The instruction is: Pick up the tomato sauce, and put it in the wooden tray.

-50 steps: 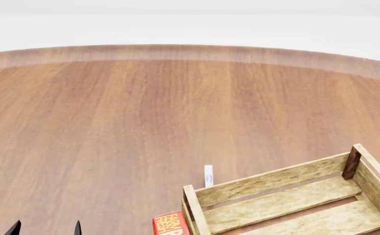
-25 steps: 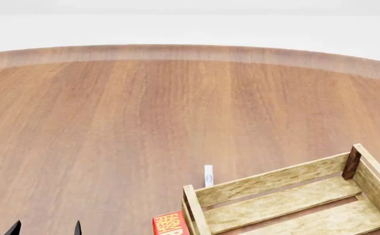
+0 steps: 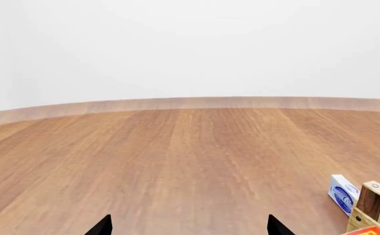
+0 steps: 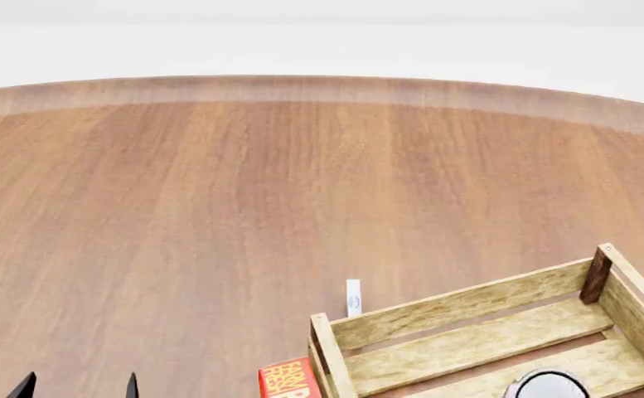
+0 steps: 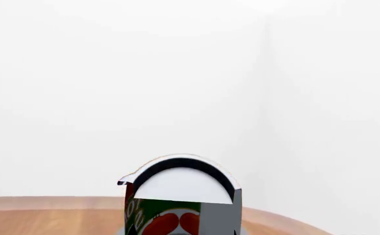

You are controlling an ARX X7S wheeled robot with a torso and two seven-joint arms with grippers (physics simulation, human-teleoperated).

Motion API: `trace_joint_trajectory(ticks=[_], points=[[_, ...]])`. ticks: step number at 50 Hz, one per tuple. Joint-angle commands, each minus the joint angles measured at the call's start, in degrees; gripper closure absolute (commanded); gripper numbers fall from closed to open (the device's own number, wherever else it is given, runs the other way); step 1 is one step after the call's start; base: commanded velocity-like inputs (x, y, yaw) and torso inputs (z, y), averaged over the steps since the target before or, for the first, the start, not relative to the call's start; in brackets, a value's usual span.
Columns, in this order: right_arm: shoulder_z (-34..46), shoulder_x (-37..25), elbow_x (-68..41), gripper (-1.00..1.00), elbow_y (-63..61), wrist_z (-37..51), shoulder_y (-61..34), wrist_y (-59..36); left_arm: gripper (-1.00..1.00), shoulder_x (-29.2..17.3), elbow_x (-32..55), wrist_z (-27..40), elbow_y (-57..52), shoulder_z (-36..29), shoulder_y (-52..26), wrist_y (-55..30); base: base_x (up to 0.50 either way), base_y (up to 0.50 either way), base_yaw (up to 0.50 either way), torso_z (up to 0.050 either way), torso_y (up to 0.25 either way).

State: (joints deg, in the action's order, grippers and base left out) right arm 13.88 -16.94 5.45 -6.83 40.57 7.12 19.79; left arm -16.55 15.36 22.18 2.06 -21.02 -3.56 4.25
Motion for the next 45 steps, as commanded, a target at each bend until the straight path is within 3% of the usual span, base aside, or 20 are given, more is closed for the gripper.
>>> trace_joint_trajectory(ticks=[1,45], points=[[-1.5,-0.3,-1.1,1.00,-2.2,-0.9,-4.0,-6.2,-1.00,0.0,0.1,0.0,0.5,-0.2,-0.3,0.3,0.00,0.00,0.00,0.000,0.000],[-1.6,1.0,-6.0,1.00,12.8,-4.6,-22.1,-15.5,-1.00,-0.5,0.6,0.5,0.2,-0.9,-0.5,0.2,0.00,0.00,0.00,0.000,0.000]])
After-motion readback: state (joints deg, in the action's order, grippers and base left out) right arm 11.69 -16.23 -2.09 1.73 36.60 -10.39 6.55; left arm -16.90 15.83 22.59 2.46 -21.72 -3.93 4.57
